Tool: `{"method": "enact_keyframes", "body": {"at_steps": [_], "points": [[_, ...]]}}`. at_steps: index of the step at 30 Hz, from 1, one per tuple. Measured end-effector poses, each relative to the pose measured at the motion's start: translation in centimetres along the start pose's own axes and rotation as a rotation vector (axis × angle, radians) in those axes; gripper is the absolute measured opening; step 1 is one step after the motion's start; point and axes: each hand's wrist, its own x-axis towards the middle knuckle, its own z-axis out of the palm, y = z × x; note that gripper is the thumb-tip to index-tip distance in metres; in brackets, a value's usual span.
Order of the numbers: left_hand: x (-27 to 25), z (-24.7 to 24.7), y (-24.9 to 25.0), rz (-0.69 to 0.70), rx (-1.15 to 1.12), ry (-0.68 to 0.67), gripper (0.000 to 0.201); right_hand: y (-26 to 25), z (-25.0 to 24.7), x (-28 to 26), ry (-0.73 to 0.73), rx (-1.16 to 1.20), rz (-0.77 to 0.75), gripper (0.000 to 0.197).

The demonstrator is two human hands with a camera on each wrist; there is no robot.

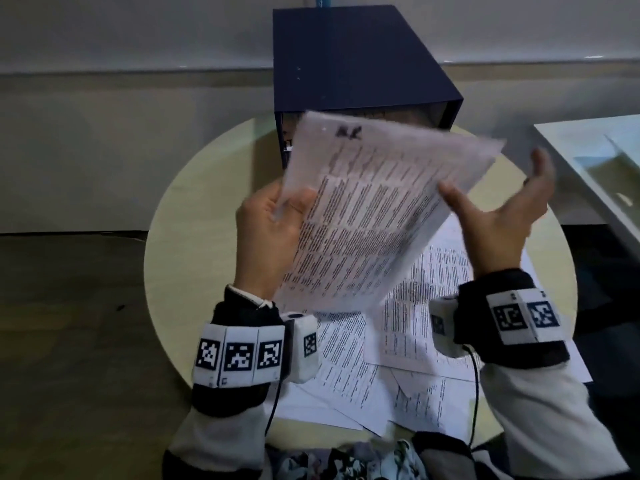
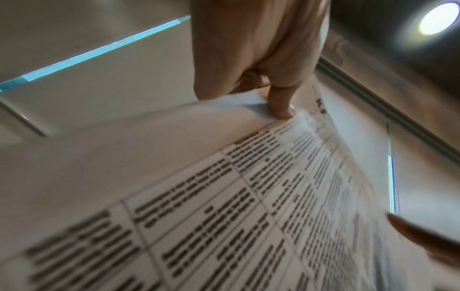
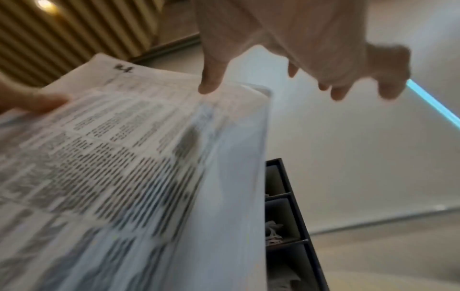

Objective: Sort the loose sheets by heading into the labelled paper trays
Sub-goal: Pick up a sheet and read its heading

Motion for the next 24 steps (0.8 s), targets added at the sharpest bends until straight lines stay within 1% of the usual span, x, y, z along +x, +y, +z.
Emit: {"method": "enact_keyframes", "body": {"at_steps": [1,2,3,4,7,9,10,12,14,16,18,19,21,24], "points": [[0.2,-0.2,0.3,0.003,-0.045,0.019,0.019,-0.2,-0.4,0.1,-0.054,0.210,0.118,0.107],[0.5,-0.2,0.5,0.012,-0.096,0.024,0.017,-0.4,-0.6,0.2,-0.145,0.436,0.201,0.099],[0.7,-0.1,0.8,0.043,-0.158,0.017,0.014,-0.6,-0.7,0.4,-0.223,0.599,0.221,0.086],[1.0,0.0,1.2,0.090,-0.222,0.010,0.010,-0.9,-0.8,0.7,-0.253,0.673,0.176,0.073],[1.5,0.3,1.7,0.183,-0.343,0.029,0.015,-2.1,-1.0,1.2,-0.187,0.709,-0.033,0.038],[1.5,0.5,1.4,0.165,-0.368,0.021,0.012,-2.4,-1.5,1.5,-0.145,0.712,-0.093,0.023],[1.4,0.6,0.9,0.137,-0.379,0.014,0.012,-2.3,-1.6,1.6,-0.135,0.694,-0.110,0.021],[1.0,1.0,-0.2,0.057,-0.367,0.010,0.018,-1.7,-1.5,1.4,-0.142,0.625,-0.103,0.025],[0.3,1.6,-1.4,-0.036,-0.317,-0.057,0.016,-0.6,-1.2,0.8,-0.176,0.549,-0.049,0.031],[-0.4,2.3,-2.2,-0.144,-0.281,-0.110,0.017,0.6,-1.0,0.3,-0.196,0.480,0.016,0.027],[-0.8,3.0,-2.8,-0.226,-0.286,-0.110,0.021,1.5,-1.0,0.1,-0.193,0.466,0.064,0.022],[-1.0,3.2,-2.9,-0.237,-0.282,-0.107,0.023,1.6,-1.2,0.2,-0.174,0.466,0.060,0.024],[-1.1,3.5,-2.9,-0.233,-0.275,-0.105,0.025,1.6,-1.6,0.6,-0.137,0.478,0.016,0.019],[-1.0,3.5,-2.9,-0.235,-0.306,-0.114,0.022,1.4,-2.3,1.1,-0.172,0.563,-0.014,0.004]]}}
